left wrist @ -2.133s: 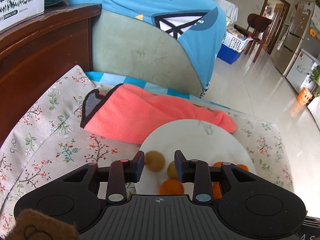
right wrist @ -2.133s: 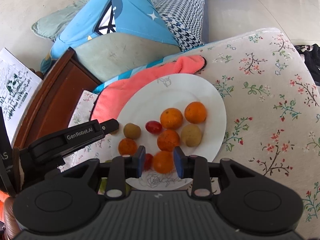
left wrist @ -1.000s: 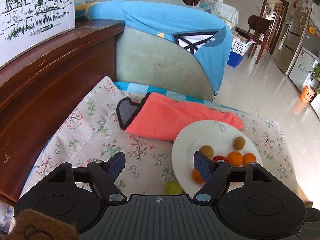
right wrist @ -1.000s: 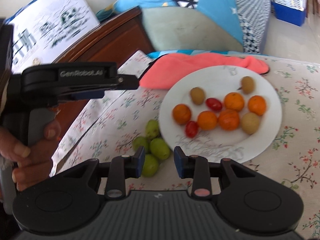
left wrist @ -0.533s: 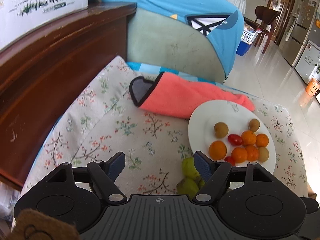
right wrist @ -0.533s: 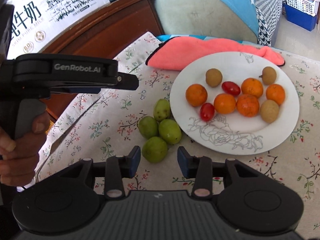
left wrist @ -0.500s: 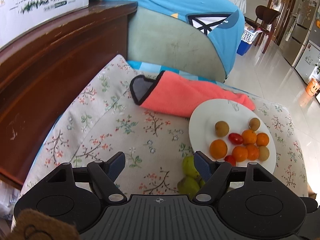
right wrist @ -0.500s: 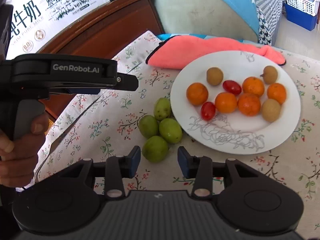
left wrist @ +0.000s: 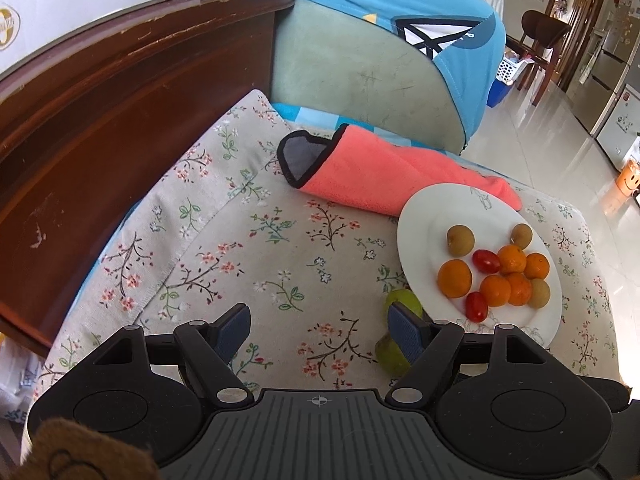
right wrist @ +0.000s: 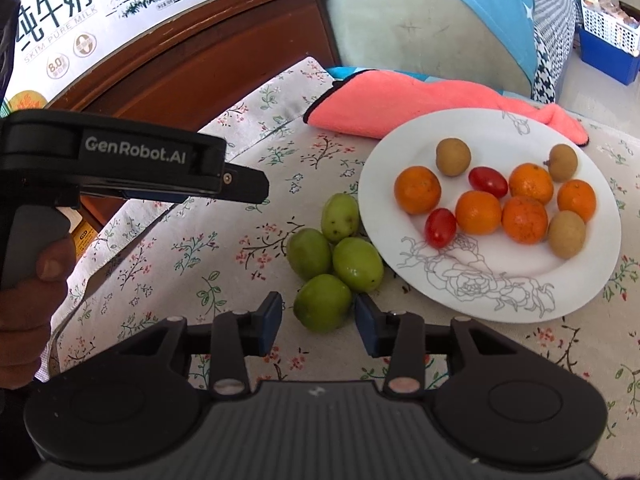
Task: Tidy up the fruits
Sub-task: 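Withdraw both tools from the plate toward the green fruits, then grasp a green fruit with the right tool while the left tool grasps another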
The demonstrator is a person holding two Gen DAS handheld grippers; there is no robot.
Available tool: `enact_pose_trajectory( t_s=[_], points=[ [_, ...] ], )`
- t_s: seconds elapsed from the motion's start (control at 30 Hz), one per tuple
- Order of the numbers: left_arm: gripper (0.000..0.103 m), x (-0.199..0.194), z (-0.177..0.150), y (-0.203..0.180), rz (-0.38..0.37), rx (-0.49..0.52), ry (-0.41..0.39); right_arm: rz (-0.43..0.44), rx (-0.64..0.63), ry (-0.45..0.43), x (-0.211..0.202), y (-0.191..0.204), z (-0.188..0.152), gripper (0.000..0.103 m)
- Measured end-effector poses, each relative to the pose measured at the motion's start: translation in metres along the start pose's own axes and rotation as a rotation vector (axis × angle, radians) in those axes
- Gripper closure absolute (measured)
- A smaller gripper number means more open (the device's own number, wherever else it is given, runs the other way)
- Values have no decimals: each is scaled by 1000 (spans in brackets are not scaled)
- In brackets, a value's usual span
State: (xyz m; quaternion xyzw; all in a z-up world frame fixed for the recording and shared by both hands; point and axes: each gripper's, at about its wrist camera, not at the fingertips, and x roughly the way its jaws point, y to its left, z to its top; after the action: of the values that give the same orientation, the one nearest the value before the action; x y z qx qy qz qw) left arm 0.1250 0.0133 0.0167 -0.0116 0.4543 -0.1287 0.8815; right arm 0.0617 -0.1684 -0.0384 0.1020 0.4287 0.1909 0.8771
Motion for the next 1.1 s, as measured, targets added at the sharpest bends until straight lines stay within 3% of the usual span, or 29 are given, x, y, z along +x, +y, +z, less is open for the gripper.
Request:
enact_pose_trajectory(
  t_s=[0.1, 0.5, 0.83, 1.1],
  points=[
    [27, 1, -2, -2, -4, 5, 5, 1, -1, 2, 0, -1, 1, 71],
    [27, 7, -13, -14, -31, 79, 29, 1, -8, 27, -17, -4, -4, 72],
    [27, 14, -32, -38, -68, 289, 51, -37, 34, 52, -37, -29, -15, 72],
    [27, 26, -39, -51, -82, 402, -5, -47, 80, 55, -41, -37, -15, 72]
  ],
)
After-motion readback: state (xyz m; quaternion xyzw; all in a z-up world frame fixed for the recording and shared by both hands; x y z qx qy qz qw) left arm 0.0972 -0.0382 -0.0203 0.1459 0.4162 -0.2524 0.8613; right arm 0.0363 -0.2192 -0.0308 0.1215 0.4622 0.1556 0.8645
